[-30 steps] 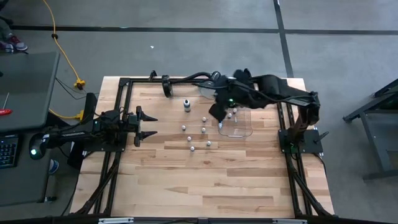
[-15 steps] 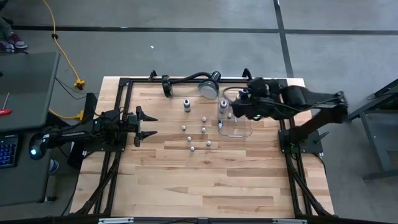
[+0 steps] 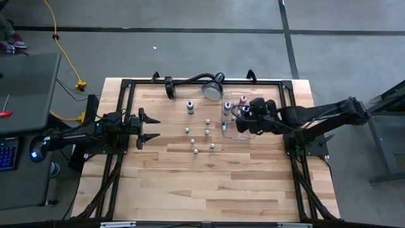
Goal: Pick & Place food coloring
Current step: Put the big blue food coloring bottle into the transparent bin
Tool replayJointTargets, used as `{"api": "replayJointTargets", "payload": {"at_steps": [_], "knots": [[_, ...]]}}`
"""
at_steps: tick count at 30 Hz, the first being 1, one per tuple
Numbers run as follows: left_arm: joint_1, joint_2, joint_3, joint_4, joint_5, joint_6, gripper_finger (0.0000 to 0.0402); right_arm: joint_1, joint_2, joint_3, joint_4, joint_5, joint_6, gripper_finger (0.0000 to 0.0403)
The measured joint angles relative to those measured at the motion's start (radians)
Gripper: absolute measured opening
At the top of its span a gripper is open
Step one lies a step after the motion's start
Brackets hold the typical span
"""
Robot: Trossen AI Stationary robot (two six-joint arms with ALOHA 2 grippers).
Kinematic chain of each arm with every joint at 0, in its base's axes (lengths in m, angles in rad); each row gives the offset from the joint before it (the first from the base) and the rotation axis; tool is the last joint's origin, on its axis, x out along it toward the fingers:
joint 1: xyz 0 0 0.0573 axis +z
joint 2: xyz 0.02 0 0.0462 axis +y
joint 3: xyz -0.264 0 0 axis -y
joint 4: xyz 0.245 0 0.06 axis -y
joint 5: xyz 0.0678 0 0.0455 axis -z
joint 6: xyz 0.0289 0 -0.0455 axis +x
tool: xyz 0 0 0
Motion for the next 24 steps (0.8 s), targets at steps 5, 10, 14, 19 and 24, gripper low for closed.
{"api": "replayJointTargets", "payload": {"at_steps": [5,10,14,19,24], "knots": [[0.000,0.000,0.000,0.000,0.000,0.000,0.0278,0.000,0.000,-0.088,0.083,0.010,0.030,0.0111],[0.000,0.000,0.000,0.000,0.000,0.000,0.0278,0.001,0.001,-0.157,0.143,0.024,0.057,0.0111],[0.000,0.000,0.000,0.000,0.000,0.000,0.0278,-0.012,0.001,-0.178,0.146,0.029,0.059,0.0111],[0.000,0.000,0.000,0.000,0.000,0.000,0.0278,-0.074,0.003,-0.181,0.099,0.058,0.057,0.0111],[0.000,0.000,0.000,0.000,0.000,0.000,0.0278,-0.125,0.031,-0.181,0.090,0.077,0.034,0.0111]]}}
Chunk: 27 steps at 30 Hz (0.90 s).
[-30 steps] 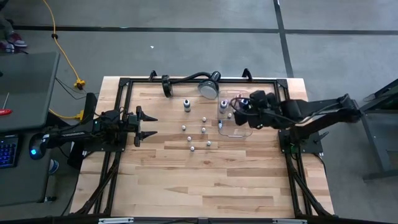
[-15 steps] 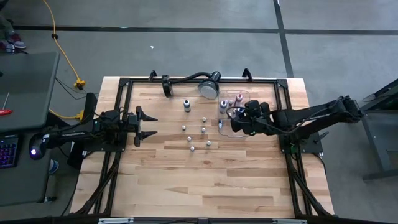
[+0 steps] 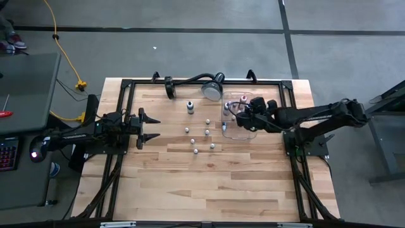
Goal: Pick & Place food coloring
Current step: Put the big blue food coloring bottle into the transparent bin
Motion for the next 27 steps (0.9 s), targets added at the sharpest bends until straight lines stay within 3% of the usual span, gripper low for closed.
{"api": "replayJointTargets", "payload": {"at_steps": [9,16,27], "knots": [[0.000,0.000,0.000,0.000,0.000,0.000,0.0278,-0.063,0.083,-0.002,0.020,0.009,0.017,0.0111],[0.000,0.000,0.000,0.000,0.000,0.000,0.0278,-0.084,0.088,-0.146,0.245,0.013,0.052,0.0111],[0.000,0.000,0.000,0.000,0.000,0.000,0.0278,-0.106,0.111,-0.181,0.247,0.054,0.039,0.0111]]}}
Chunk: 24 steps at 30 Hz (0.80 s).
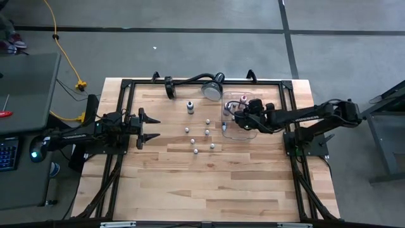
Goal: Pick & Place food coloring
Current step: Put the big blue food coloring bottle into the transparent bin
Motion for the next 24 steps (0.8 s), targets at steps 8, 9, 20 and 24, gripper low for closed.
{"api": "replayJointTargets", "payload": {"at_steps": [8,9,20,24], "knots": [[0.000,0.000,0.000,0.000,0.000,0.000,0.0278,-0.024,0.060,0.000,0.049,0.000,-0.006,0.0111],[0.000,0.000,0.000,0.000,0.000,0.000,0.0278,-0.027,0.070,0.000,0.057,-0.001,-0.006,0.0111],[0.000,0.000,0.000,0.000,0.000,0.000,0.0278,-0.055,0.121,0.000,0.095,-0.017,0.021,0.0111],[0.000,0.000,0.000,0.000,0.000,0.000,0.0278,-0.056,0.125,0.000,0.100,-0.020,0.022,0.0111]]}}
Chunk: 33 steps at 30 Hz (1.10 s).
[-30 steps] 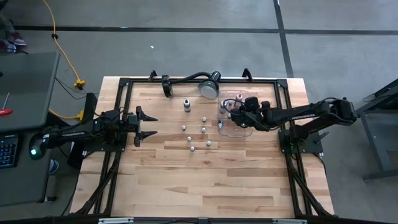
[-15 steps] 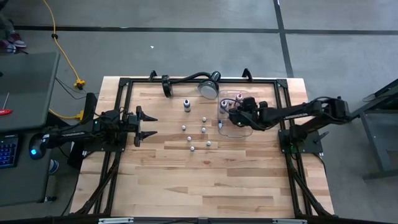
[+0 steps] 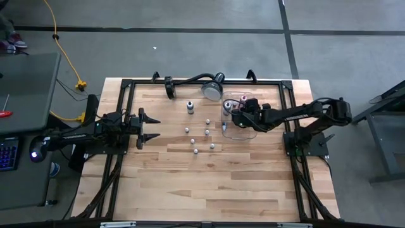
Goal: Pick & Place food coloring
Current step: Put the big blue food coloring bottle into the transparent bin, then put the small black food coloring bottle into the transparent bin
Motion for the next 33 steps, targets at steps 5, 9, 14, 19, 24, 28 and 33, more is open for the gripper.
{"api": "replayJointTargets", "payload": {"at_steps": [5,9,14,19,24,28,33], "knots": [[0.000,0.000,0.000,0.000,0.000,0.000,0.0278,0.000,0.000,0.000,0.000,-0.005,0.001,0.0111],[0.000,0.000,0.000,0.000,0.000,0.000,0.0278,-0.001,0.000,0.000,-0.002,0.002,0.023,0.0129],[0.000,0.000,0.000,0.000,0.000,0.000,0.0278,-0.001,0.000,0.000,-0.002,0.012,0.032,0.0165],[0.000,0.000,0.000,0.000,0.000,0.000,0.0278,-0.001,0.000,0.000,-0.002,-0.018,-0.009,0.0166],[0.000,0.000,0.000,0.000,0.000,0.000,0.0278,-0.001,-0.020,0.000,-0.003,-0.040,-0.057,0.0171],[0.000,0.000,0.000,0.000,0.000,0.000,0.0278,-0.001,-0.059,0.001,-0.014,-0.047,-0.093,0.0171],[0.000,0.000,0.000,0.000,0.000,0.000,0.0278,-0.001,-0.137,0.002,-0.060,-0.061,-0.117,0.0171]]}}
